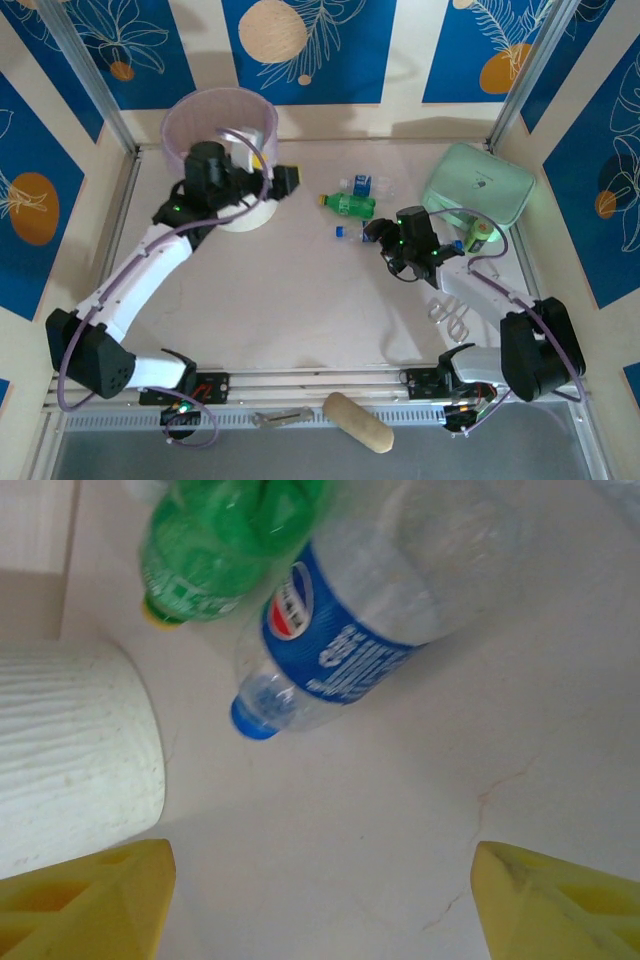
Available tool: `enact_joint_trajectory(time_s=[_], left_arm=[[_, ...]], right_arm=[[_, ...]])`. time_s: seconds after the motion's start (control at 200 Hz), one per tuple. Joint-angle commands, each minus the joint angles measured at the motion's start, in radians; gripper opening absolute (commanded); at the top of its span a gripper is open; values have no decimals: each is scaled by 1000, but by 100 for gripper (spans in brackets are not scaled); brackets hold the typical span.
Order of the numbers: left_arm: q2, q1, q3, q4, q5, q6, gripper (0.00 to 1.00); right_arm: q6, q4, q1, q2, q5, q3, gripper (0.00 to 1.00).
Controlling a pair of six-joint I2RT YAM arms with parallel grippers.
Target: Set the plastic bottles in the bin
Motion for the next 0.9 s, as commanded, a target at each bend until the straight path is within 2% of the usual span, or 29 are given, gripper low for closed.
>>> enact_joint_trajectory(time_s=[0.0,0.25,0.38,0.895], left_arm=[[-55,-52,-87,57,-68,-55,100],[-109,-129,-297,141,-114,-177,100],[-111,-154,-360,169,-120,-214,100],[-46,-190,-376,204,-91,-224,100]], right_arm=[[73,46,-16,50,28,0,79],[126,124,-71,200,-21,46,78],[124,129,-72,248,-1,92,78],[201,186,-87,455,-23,188,78]])
